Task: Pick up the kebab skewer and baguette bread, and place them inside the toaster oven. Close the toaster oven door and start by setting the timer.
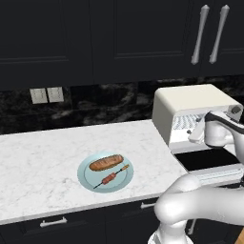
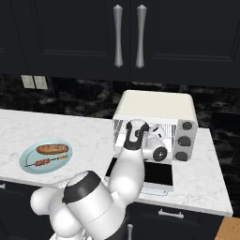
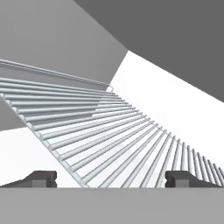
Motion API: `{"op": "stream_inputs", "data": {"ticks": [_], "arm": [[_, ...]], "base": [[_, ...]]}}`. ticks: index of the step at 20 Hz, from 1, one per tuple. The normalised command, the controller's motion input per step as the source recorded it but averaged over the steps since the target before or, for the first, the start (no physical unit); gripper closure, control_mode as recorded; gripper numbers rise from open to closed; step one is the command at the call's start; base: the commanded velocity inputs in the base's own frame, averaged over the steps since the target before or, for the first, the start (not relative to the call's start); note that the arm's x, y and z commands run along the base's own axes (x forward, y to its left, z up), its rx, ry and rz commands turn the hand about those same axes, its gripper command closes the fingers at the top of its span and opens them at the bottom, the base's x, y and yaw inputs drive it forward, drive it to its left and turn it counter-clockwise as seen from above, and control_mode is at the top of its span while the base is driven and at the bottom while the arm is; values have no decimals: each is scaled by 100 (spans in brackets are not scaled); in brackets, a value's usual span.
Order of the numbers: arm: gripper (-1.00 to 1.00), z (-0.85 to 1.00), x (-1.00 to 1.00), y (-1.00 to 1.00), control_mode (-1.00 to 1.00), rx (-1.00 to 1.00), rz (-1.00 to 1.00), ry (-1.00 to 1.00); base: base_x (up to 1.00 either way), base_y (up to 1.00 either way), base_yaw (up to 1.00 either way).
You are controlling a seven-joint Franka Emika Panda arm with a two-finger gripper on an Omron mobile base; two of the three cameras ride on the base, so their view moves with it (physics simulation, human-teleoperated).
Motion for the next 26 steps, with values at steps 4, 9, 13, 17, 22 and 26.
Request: {"op": "stream_inputs", "data": {"ticks": [4,9,13,17,22,26], "arm": [[-100,-5,14,0,-100,-6,0,-3],[-100,0,7,-5,-100,-2,0,0],[100,0,6,-8,-100,0,0,0],[100,0,0,-4,-100,0,0,-1],[100,0,0,-3,-100,0,0,0],[100,0,-12,0,-100,0,0,0]], "base": [[0,0,0],[0,0,0],[0,0,0],[0,0,0],[0,0,0],[0,0,0]]}}
